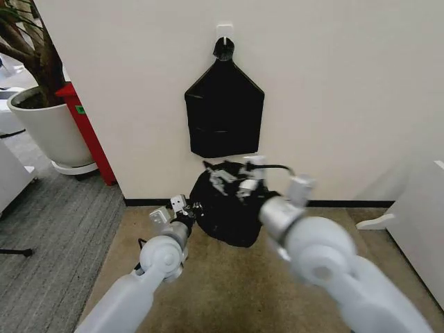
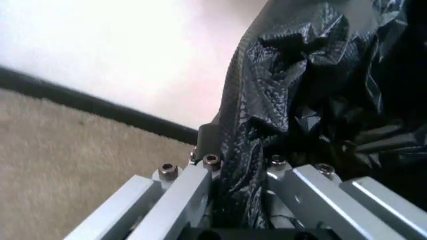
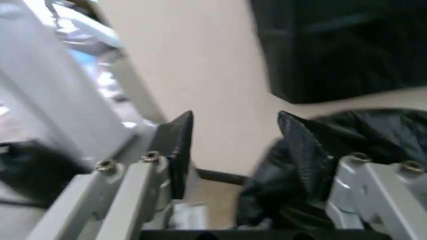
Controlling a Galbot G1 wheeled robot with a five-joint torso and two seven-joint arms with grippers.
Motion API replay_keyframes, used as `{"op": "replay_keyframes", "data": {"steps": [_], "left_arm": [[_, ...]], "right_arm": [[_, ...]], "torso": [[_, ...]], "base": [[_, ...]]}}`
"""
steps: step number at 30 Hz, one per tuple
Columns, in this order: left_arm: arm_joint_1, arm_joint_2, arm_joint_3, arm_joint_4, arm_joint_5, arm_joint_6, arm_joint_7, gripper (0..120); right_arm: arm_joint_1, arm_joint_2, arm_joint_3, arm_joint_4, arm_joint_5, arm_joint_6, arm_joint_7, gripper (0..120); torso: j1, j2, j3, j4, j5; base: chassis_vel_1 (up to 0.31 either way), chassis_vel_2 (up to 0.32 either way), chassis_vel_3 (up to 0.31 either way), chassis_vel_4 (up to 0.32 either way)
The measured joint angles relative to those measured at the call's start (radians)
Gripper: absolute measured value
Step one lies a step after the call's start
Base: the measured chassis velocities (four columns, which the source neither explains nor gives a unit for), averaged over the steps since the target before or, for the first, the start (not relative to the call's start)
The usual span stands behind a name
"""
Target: Place the garbage bag over the trash bin.
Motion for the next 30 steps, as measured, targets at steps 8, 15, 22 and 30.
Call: {"op": "replay_keyframes", "data": {"steps": [8,15,22,30], "left_arm": [[0.007,0.005,0.003,-0.013,0.034,-0.003,0.005,3],[0.015,-0.003,0.002,-0.020,0.069,-0.010,0.023,2],[0.023,-0.003,0.000,-0.024,0.114,-0.021,0.053,2],[0.044,0.002,-0.004,-0.042,0.181,-0.039,0.095,2]], "right_arm": [[0.059,0.096,-0.054,-0.132,0.059,-0.019,0.237,21],[0.060,0.151,-0.082,-0.208,0.073,-0.010,0.321,0],[0.070,0.204,-0.083,-0.284,0.025,-0.002,0.293,0],[0.086,0.236,-0.082,-0.404,0.003,-0.003,0.286,0]], "torso": [[0.000,0.000,0.000,-0.0001,0.0000],[0.000,0.000,0.000,-0.0002,0.0000],[0.000,0.000,0.000,-0.0001,-0.0001],[0.000,0.000,0.000,-0.0001,0.0000]], "base": [[0.000,0.000,0.000,0.000],[0.000,0.000,0.000,0.000],[0.000,0.000,0.000,0.000],[0.000,0.000,0.000,0.000]]}}
